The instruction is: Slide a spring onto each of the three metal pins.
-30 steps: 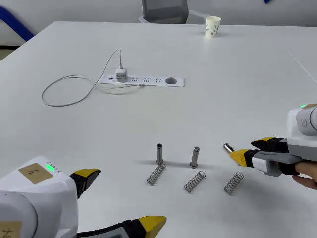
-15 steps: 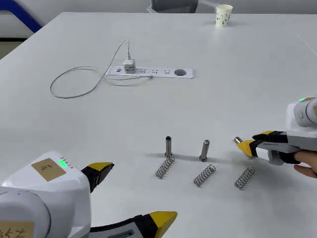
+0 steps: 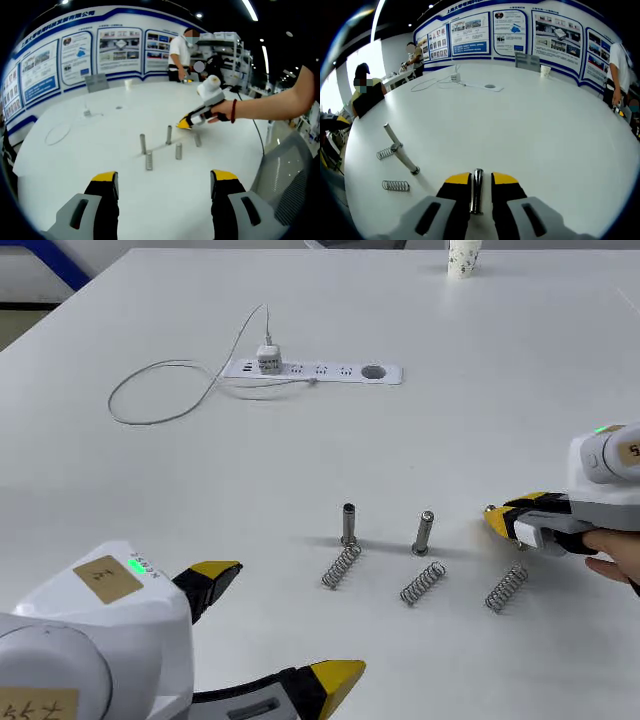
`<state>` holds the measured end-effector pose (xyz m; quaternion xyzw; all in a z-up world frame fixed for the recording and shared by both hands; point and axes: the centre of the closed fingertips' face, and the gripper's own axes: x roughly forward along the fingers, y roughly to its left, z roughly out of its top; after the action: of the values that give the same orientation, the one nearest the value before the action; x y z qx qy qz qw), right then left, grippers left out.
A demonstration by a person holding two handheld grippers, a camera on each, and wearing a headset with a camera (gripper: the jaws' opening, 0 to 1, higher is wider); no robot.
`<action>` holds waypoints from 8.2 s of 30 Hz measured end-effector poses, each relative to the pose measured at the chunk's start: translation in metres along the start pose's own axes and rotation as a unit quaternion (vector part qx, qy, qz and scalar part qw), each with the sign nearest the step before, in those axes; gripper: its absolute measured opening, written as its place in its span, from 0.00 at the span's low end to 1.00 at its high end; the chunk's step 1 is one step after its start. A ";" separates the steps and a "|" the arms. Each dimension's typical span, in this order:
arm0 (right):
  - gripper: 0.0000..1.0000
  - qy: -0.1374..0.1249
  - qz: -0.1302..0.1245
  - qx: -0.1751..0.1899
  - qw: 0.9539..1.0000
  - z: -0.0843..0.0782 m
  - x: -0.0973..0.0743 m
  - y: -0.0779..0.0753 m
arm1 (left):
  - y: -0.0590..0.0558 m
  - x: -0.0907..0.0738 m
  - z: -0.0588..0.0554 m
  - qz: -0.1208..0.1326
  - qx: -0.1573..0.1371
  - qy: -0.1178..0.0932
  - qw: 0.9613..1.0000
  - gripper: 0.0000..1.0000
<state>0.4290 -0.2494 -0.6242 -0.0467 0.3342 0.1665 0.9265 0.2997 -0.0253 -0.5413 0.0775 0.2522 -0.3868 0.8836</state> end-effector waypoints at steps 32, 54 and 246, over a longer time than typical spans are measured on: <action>0.09 -0.019 -0.001 0.028 0.999 0.013 -0.015 0.002 | 0.000 -0.001 0.002 0.002 -0.002 -0.009 1.000 0.74; 0.09 -0.030 0.012 0.012 0.999 0.015 -0.041 0.020 | 0.000 -0.005 0.006 0.007 -0.005 -0.021 1.000 0.72; 0.43 -0.172 0.196 0.196 0.945 0.049 -0.121 0.131 | -0.015 0.044 0.039 -0.038 0.068 -0.096 0.992 0.10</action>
<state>0.3267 -0.1502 -0.5056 0.2316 0.1980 0.2815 0.9099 0.3294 -0.0771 -0.5288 0.0903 0.1419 -0.4416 0.8813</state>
